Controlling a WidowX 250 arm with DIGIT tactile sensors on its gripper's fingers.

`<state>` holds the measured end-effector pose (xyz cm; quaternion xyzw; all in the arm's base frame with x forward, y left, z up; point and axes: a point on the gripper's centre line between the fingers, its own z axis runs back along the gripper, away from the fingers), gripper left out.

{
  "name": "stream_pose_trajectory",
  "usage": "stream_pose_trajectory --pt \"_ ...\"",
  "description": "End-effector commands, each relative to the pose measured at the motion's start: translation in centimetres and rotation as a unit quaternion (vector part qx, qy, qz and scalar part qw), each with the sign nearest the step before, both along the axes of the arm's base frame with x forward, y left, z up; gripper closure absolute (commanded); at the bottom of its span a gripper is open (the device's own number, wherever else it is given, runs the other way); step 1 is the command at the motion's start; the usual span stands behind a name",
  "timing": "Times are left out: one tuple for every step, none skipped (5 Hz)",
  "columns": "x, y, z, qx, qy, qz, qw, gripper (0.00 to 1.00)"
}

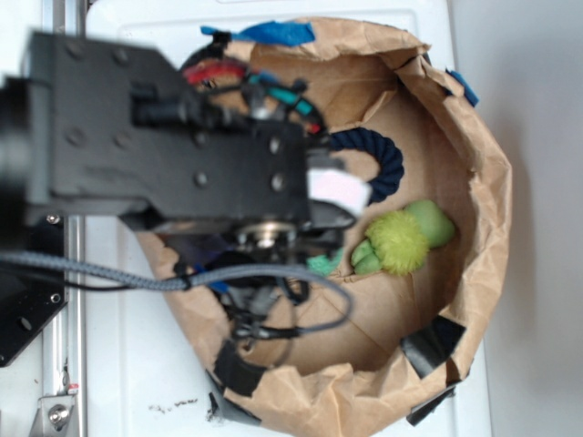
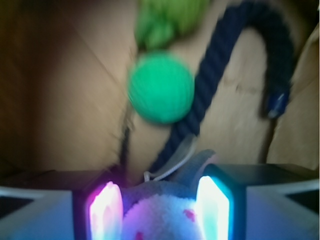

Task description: Grab the gray animal.

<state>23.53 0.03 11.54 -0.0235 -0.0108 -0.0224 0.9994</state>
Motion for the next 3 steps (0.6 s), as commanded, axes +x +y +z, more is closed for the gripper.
stream_pose_trajectory --pt "1.0 -1.5 5.9 -0.001 -0.096 0.003 0.995 1.00" --pt "1.0 -0.9 6.6 0.007 -0.110 0.014 0.994 1.00" --pt "0.9 -0.5 6.6 0.011 -0.112 0.021 0.993 1.00"
